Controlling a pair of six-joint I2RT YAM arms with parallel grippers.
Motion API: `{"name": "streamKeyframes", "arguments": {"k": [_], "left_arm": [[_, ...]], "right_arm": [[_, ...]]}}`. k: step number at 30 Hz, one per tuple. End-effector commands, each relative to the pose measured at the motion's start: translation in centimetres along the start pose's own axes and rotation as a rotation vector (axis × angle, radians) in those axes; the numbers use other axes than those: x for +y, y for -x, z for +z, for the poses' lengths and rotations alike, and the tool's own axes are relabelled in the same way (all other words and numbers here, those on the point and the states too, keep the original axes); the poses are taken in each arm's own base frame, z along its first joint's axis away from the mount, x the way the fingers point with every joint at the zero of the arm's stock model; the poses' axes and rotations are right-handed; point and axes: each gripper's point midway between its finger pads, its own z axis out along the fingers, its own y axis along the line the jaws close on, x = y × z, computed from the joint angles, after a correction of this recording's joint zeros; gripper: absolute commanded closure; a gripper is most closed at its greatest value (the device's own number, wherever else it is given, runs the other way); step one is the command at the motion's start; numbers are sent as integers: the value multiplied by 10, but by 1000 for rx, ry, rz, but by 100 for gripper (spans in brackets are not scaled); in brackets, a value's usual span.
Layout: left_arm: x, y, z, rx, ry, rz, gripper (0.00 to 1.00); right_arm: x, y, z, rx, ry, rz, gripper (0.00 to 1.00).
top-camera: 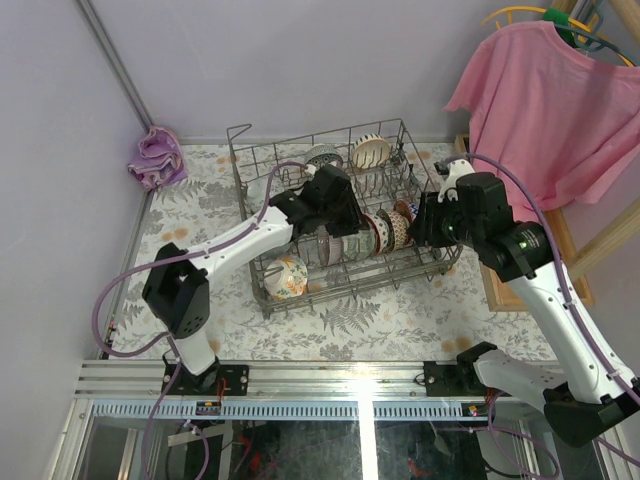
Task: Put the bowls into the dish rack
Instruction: Adjust the bowl in the dish rack.
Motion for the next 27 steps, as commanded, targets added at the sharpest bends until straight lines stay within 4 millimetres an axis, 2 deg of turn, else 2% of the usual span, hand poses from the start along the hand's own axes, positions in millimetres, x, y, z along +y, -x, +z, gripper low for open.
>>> {"name": "streamKeyframes", "arguments": {"k": [1, 13, 22, 27], "left_arm": [[-6, 19, 11, -99, 27, -25, 66], [0, 27, 37, -154, 100, -24, 67], [5, 27, 42, -165, 137, -17, 68], [10, 25, 50, -158, 160, -13, 68]], "right_arm": [[-2, 13, -16, -52, -15, -20, 57], [-3, 13, -18, -58, -18, -30, 57], [-4, 12, -17, -60, -17, -33, 57], [-3, 11, -17, -58, -16, -33, 57]]}}
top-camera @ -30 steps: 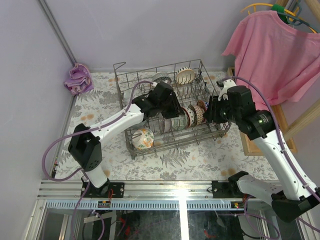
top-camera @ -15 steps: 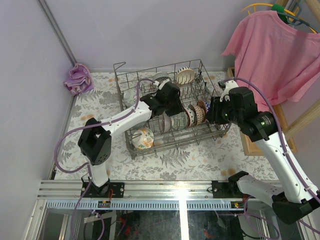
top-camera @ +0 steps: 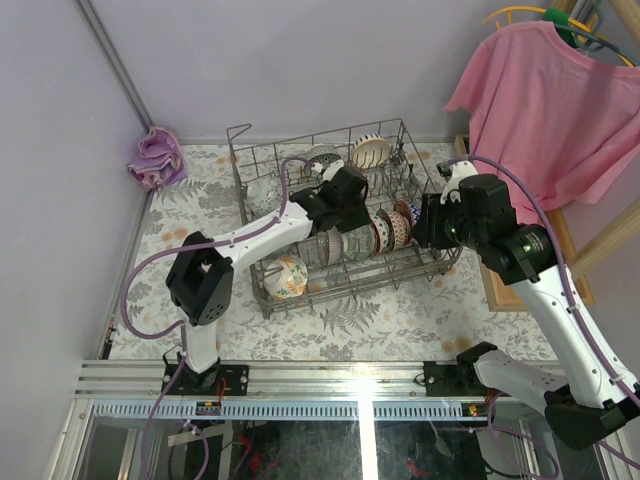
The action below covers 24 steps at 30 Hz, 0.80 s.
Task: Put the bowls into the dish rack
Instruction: Adjust the bowl in the dish rack.
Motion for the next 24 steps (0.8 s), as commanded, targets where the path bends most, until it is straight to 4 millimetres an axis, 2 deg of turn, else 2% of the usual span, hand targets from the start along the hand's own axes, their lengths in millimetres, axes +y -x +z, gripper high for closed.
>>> {"name": "streamKeyframes", "arguments": {"k": [1, 16, 24], "left_arm": [[-5, 9, 6, -46, 20, 1, 68], [0, 4, 20, -52, 50, 1, 72], [-1, 5, 24, -57, 55, 1, 85]], "right_arm": [[-1, 11, -9, -48, -2, -14, 57], [-2, 6, -8, -47, -5, -16, 57], [-3, 6, -8, -49, -6, -17, 57]]}}
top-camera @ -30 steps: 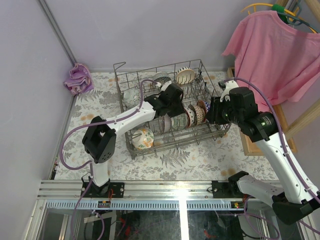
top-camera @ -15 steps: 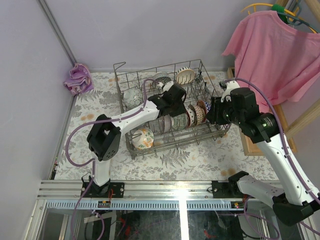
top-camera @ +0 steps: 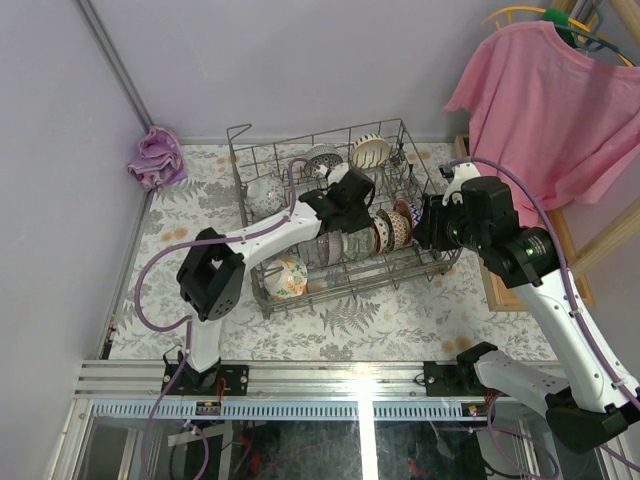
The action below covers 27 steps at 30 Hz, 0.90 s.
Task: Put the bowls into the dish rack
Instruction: Adjust the bowl in the dish rack.
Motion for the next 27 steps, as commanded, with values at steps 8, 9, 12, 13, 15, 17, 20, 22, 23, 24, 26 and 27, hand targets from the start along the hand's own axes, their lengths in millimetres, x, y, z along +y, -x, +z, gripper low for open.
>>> {"name": "streamKeyframes", "arguments": {"k": [8, 9, 12, 13, 15, 17, 20, 22, 23, 24, 26, 27], "left_arm": [[-4, 9, 0, -47, 11, 3, 92], [-3, 9, 0, -49, 13, 2, 92], [-2, 6, 2, -40, 14, 5, 91], [-3, 6, 2, -39, 13, 5, 90], [-3, 6, 4, -36, 13, 5, 89], [-2, 4, 5, -33, 17, 7, 89], [0, 3, 8, -28, 27, 9, 88], [3, 1, 11, -22, 37, 13, 87], [3, 0, 12, -19, 37, 15, 87], [3, 0, 11, -20, 37, 13, 92], [2, 0, 10, -21, 33, 19, 100], [1, 1, 8, -23, 31, 23, 100]], "right_arm": [[-2, 6, -3, -32, -2, -16, 57], [-2, 6, -3, -31, -3, -16, 57], [-2, 5, -2, -30, -2, -17, 57], [-1, 5, -2, -29, -1, -17, 57], [-1, 6, -2, -30, 0, -16, 57], [-2, 6, -2, -30, -3, -17, 57], [-1, 6, -2, -31, -1, -15, 57], [-1, 5, -1, -26, 0, -16, 57], [-1, 6, -1, -27, 1, -16, 57], [-1, 6, -1, -27, -1, -16, 57], [-1, 6, -1, -28, 2, -17, 57], [-1, 6, -1, -28, 2, -18, 57]]}}
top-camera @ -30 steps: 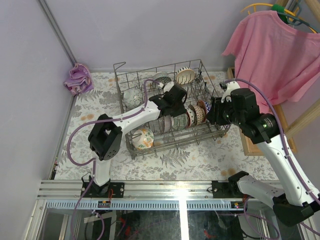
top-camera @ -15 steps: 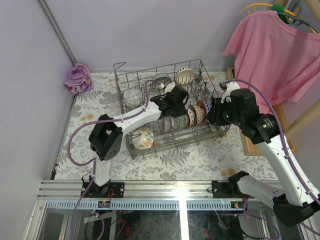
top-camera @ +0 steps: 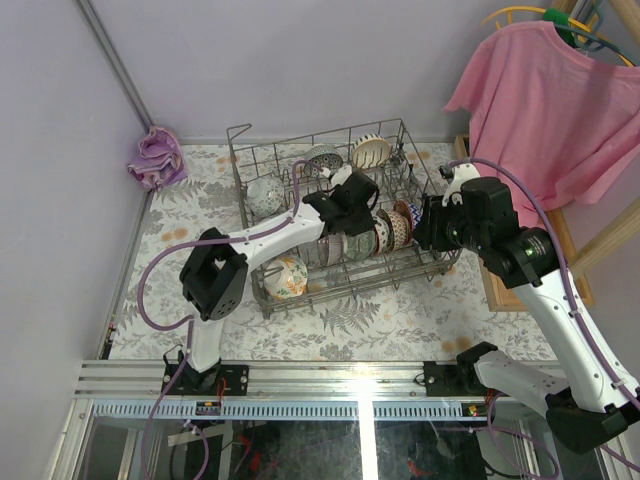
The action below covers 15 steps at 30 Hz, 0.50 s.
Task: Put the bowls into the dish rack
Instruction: Adjust the bowl in the dish rack.
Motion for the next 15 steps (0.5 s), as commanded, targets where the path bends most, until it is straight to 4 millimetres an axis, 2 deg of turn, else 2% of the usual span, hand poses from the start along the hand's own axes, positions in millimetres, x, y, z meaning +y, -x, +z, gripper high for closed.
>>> {"name": "streamKeyframes", "arguments": {"k": [1, 8, 15], "left_arm": [[2, 8, 2, -37, 26, 35, 100], [-12, 24, -33, -71, -32, 78, 100], [-21, 26, -48, -50, -107, 122, 100]], "right_arm": [[0, 8, -1, -31, 2, -16, 57], [0, 7, 0, -27, 3, -17, 57], [0, 7, 1, -23, 2, -18, 57]]}}
